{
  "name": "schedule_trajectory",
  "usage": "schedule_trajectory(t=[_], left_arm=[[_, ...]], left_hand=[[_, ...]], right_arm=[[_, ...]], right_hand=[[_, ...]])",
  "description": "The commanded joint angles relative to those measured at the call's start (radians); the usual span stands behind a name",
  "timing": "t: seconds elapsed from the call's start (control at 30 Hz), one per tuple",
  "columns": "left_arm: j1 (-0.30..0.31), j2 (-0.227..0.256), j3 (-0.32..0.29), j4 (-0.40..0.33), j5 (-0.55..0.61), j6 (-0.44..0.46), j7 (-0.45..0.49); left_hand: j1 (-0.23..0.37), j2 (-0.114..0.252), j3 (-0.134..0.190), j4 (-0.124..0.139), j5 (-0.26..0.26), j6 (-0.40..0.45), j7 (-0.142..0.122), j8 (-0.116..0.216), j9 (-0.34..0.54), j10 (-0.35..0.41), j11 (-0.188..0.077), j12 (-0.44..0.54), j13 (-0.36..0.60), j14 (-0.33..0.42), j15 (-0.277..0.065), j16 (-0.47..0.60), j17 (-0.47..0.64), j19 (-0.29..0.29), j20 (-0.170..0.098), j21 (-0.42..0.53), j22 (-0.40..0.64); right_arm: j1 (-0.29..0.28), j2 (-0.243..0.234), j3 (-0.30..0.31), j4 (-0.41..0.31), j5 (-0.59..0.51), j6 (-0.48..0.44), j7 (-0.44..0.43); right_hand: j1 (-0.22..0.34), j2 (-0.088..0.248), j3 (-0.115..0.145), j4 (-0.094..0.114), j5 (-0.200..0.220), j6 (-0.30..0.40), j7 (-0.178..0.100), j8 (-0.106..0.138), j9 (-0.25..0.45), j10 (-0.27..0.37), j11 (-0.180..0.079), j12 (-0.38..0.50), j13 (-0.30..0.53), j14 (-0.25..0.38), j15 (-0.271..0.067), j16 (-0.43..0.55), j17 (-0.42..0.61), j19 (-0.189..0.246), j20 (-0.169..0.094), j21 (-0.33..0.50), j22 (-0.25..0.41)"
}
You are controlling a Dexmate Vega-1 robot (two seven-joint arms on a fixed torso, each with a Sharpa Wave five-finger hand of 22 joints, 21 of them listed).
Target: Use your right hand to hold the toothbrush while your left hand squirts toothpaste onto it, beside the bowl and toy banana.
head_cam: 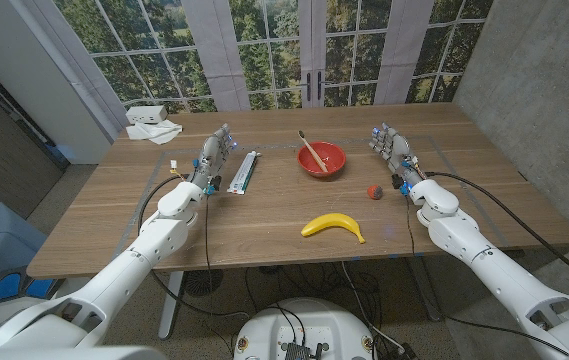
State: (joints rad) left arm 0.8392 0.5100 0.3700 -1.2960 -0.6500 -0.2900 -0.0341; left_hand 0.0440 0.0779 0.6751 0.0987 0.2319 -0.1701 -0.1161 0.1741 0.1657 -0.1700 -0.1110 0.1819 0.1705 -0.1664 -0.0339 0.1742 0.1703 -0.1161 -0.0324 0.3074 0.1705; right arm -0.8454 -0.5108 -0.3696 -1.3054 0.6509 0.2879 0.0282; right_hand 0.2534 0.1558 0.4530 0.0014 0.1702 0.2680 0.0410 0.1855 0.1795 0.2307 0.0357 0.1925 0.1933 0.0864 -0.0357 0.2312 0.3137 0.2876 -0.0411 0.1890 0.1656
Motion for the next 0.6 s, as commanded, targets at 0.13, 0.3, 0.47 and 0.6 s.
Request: schedule_trajectory(t=[0.13, 0.3, 0.47, 0.6], left_arm=[[-0.011, 0.000, 0.002, 0.016, -0.001, -0.007, -0.017], [-0.012, -0.004, 0.001, 0.023, -0.003, -0.015, -0.020], [-0.014, -0.003, 0.001, 0.028, -0.006, -0.013, -0.026], [-0.016, -0.003, 0.001, 0.030, -0.004, -0.015, -0.026]], left_hand=[[-0.002, 0.094, 0.007, 0.000, 0.003, -0.023, -0.004, 0.006, 0.004, -0.112, -0.004, 0.004, 0.002, -0.083, -0.087, 0.005, 0.002, -0.006, -0.110, 0.002, 0.002], [-0.002, 0.094, 0.007, 0.000, 0.003, -0.024, -0.003, 0.006, 0.004, -0.112, -0.004, 0.004, 0.002, -0.083, -0.087, 0.004, 0.002, -0.005, -0.110, 0.001, 0.002], [-0.003, 0.093, 0.008, 0.000, 0.003, -0.024, -0.004, 0.006, 0.004, -0.112, -0.005, 0.004, 0.002, -0.083, -0.087, 0.004, 0.002, -0.004, -0.110, -0.001, 0.002], [-0.003, 0.093, 0.008, 0.000, 0.003, -0.024, -0.004, 0.005, 0.004, -0.112, -0.005, 0.004, 0.002, -0.083, -0.087, 0.004, 0.002, -0.004, -0.109, -0.003, 0.002]], right_arm=[[-0.007, -0.007, 0.000, -0.015, -0.005, -0.012, -0.014], [-0.007, -0.014, -0.001, -0.030, -0.012, -0.020, -0.022], [-0.012, -0.025, -0.005, -0.056, -0.036, -0.033, -0.053], [-0.016, -0.035, -0.010, -0.080, -0.063, -0.042, -0.082]], right_hand=[[-0.004, 0.021, 0.004, 0.002, 0.004, 0.007, 0.000, 0.004, 0.002, 0.007, 0.003, 0.007, 0.001, 0.011, 0.001, 0.004, 0.003, 0.007, -0.023, 0.004, 0.004], [-0.005, 0.021, 0.004, 0.003, 0.004, 0.007, 0.000, 0.004, 0.002, 0.007, 0.006, 0.007, 0.001, 0.011, 0.002, 0.005, 0.003, 0.008, -0.020, 0.004, 0.004], [-0.002, 0.019, 0.005, 0.000, 0.005, 0.007, 0.002, 0.004, 0.001, 0.008, 0.005, 0.007, 0.001, 0.014, 0.004, 0.006, 0.003, 0.011, -0.017, 0.005, 0.004], [0.006, 0.017, 0.009, -0.008, 0.007, 0.007, 0.004, 0.004, 0.001, 0.009, 0.005, 0.007, 0.001, 0.017, 0.007, 0.005, 0.000, 0.014, -0.014, 0.006, 0.004]])
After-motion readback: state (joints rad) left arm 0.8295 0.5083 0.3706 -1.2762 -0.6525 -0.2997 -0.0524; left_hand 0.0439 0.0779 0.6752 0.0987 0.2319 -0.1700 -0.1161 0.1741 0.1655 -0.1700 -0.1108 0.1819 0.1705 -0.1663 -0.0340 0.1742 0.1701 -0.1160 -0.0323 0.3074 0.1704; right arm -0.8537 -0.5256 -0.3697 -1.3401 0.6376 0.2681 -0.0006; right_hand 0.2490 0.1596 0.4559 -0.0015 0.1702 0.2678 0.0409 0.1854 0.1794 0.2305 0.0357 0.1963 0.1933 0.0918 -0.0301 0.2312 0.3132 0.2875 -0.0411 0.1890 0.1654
